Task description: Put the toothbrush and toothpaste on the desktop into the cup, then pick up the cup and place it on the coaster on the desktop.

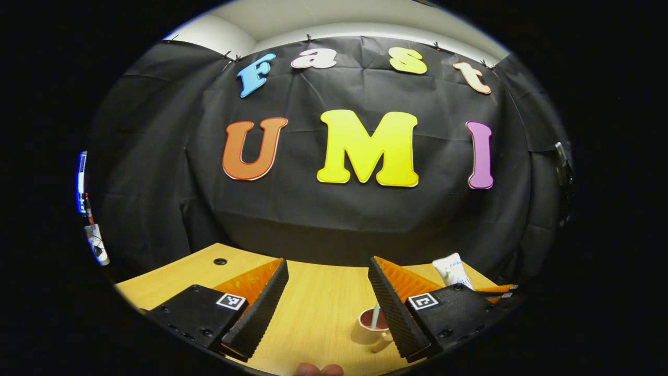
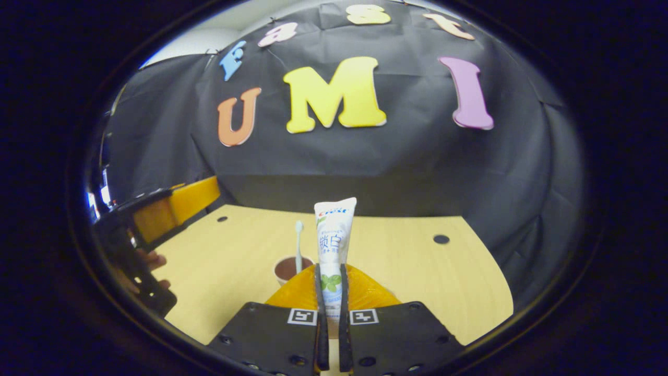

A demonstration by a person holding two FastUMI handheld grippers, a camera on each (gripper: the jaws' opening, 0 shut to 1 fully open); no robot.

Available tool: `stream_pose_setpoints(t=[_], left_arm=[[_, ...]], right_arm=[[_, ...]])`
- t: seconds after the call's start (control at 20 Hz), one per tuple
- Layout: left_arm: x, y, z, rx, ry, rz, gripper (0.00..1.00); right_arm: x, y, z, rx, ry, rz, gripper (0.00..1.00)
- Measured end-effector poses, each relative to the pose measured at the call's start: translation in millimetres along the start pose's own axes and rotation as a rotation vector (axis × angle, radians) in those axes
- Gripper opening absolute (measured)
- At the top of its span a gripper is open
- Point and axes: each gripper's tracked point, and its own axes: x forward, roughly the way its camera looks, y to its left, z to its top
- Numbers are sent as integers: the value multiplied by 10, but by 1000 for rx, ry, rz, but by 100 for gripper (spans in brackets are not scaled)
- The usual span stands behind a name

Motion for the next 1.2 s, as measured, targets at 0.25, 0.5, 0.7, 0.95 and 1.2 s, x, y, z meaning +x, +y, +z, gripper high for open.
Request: stream_pose_setpoints(t=[0.25,0.5,0.7,0.95,1.2], left_arm=[[-102,393,-37,29,29,76,97],[-51,576,-130,19,40,109,97],[-1,657,-177,11,51,127,97],[57,632,-245,7,69,119,97],[91,570,-235,17,74,100,97]], right_arm=[[515,435,127,-47,-131,75,7],[940,657,44,-76,-206,109,8],[1129,590,-3,-68,-232,89,7],[1200,537,-90,-32,-215,83,10],[1121,568,-219,-26,-179,85,17]])
